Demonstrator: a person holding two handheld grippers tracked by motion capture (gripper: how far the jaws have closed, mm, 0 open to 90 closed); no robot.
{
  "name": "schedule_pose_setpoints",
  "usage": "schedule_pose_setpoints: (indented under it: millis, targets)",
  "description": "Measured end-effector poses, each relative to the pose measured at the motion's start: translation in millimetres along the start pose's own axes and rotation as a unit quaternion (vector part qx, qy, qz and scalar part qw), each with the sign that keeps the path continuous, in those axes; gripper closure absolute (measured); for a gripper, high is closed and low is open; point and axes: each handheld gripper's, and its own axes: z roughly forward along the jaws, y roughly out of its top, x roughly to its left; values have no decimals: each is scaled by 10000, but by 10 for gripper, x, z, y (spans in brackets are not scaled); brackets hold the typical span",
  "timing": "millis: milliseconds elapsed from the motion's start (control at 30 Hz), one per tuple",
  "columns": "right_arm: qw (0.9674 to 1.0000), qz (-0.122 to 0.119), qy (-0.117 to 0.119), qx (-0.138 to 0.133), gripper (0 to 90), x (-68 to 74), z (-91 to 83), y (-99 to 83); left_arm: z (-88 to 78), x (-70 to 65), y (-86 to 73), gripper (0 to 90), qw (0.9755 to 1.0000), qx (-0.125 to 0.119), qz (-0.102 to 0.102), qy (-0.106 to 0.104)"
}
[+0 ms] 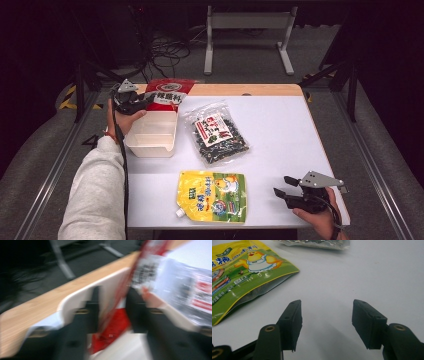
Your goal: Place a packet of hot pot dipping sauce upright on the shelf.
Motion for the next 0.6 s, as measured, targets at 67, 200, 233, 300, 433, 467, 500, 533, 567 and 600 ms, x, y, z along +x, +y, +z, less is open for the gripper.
schedule_pose_setpoints:
  millis: [67, 200, 233, 300, 433, 467, 500, 533, 567, 600]
  targets:
    - [10000, -10, 10, 4, 409, 7, 0, 2, 15, -8, 8, 887, 9997, 180, 158, 40]
    - [10000, -34, 33, 37, 408, 16, 12, 6, 24, -1, 16, 900, 9994, 270, 219, 55]
    - [10000, -35, 49, 40, 408, 17, 15, 5, 31, 0, 11, 900, 9993, 313, 195, 29]
    - [9999, -39, 82, 56, 408, 21, 23, 0, 51, 10, -6, 900, 9992, 373, 170, 0]
    - [9999, -45, 90, 84, 408, 28, 32, -3, 78, 44, -48, 900, 9989, 456, 92, -62]
    - [9999, -57, 96, 85, 408, 32, 33, -1, 81, 41, -48, 899, 9988, 466, 100, -59]
    - [9999, -62, 103, 80, 408, 33, 32, 0, 78, 40, -47, 899, 9989, 459, 94, -34]
    - [9999, -67, 99, 80, 408, 35, 32, 1, 69, 41, -44, 897, 9989, 451, 89, -3]
    - [9999, -76, 87, 85, 408, 35, 32, 2, 57, 41, -40, 892, 9991, 422, 97, 22]
    - [9999, -74, 83, 85, 408, 34, 32, 3, 46, 34, -38, 880, 9990, 429, 70, 41]
